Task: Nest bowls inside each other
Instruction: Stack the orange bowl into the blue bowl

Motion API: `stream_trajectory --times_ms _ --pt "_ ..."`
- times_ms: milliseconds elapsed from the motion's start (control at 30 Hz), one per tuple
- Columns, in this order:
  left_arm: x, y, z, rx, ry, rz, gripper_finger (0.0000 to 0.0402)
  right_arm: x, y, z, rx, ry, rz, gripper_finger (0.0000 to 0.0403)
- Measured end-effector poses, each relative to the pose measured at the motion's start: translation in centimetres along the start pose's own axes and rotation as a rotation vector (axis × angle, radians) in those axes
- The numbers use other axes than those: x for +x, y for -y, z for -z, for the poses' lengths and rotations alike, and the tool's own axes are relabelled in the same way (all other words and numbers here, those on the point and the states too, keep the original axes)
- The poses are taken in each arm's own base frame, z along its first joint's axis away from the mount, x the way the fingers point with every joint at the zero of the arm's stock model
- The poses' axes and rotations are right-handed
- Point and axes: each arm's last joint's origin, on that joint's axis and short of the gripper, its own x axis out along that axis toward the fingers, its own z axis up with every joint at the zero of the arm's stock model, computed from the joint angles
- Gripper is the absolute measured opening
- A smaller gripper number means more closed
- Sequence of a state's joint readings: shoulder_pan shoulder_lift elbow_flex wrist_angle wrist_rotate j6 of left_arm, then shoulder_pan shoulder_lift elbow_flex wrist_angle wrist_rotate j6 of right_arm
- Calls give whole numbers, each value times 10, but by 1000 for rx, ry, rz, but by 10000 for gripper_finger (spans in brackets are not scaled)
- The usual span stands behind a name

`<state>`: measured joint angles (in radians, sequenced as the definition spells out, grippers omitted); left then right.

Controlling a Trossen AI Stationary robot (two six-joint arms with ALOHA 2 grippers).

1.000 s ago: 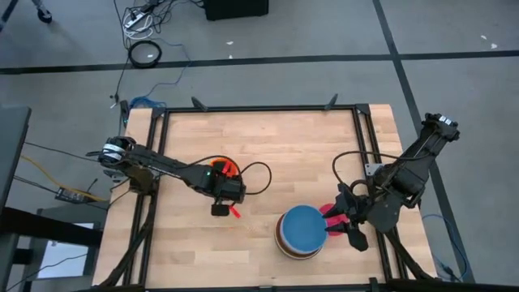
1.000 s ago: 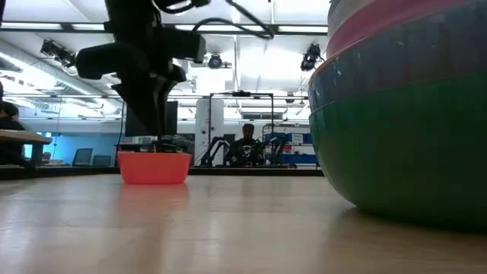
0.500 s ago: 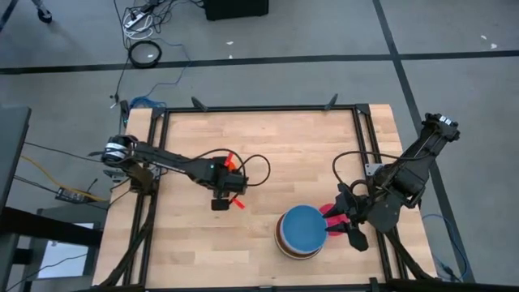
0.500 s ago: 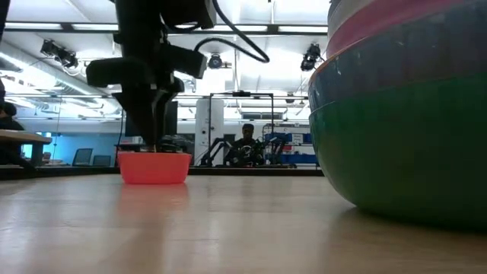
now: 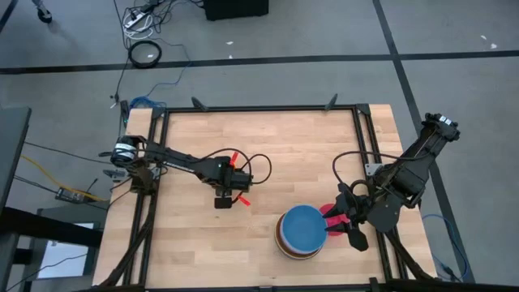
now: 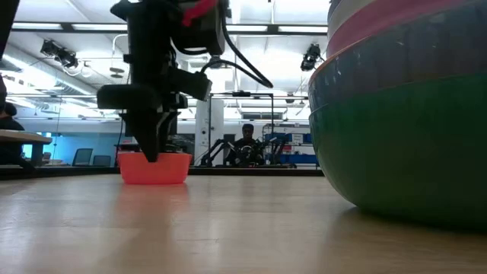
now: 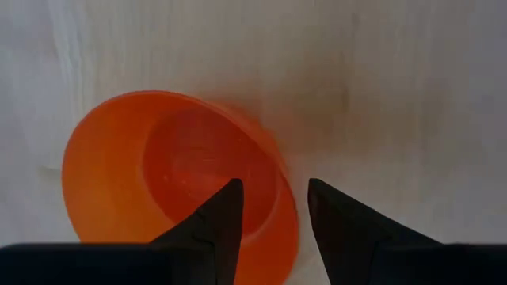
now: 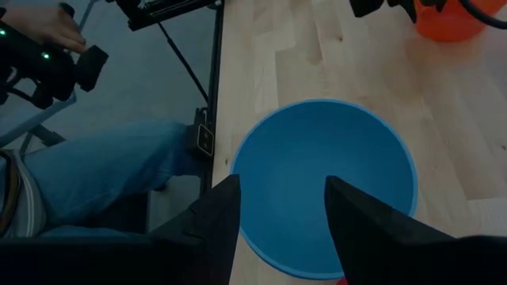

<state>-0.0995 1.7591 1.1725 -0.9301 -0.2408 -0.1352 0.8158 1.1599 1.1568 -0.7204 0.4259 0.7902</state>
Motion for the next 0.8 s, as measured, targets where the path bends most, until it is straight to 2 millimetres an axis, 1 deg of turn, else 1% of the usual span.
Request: stream_trajectory --times_ms 67,133,200,300,333,533,600,667,733,800 --pt "2 -2 -1 -7 -3 -1 143 0 0 0 0 0 0 172" --pt "2 -4 -1 -3 -1 -1 124 0 0 0 0 0 0 172" --pt "2 -4 -3 6 13 0 90 0 0 0 -1 0 0 172" --pt "2 -4 -3 10 16 15 23 0 0 0 -2 0 0 172" --pt "2 -4 -4 7 22 26 13 0 0 0 -2 0 0 172" --pt "-1 -4 -9 -3 63 23 5 0 0 0 -6 -1 1 171" --pt "-9 -2 -14 -2 94 13 4 0 1 1 -10 -7 10 171" --pt "-25 1 -23 2 152 -2 3 0 5 3 -16 -11 66 171" --pt "-48 6 -33 10 225 -24 2 -1 12 7 -11 -8 164 171" --pt "-78 13 -45 12 330 -47 2 -4 21 12 10 -12 279 171"
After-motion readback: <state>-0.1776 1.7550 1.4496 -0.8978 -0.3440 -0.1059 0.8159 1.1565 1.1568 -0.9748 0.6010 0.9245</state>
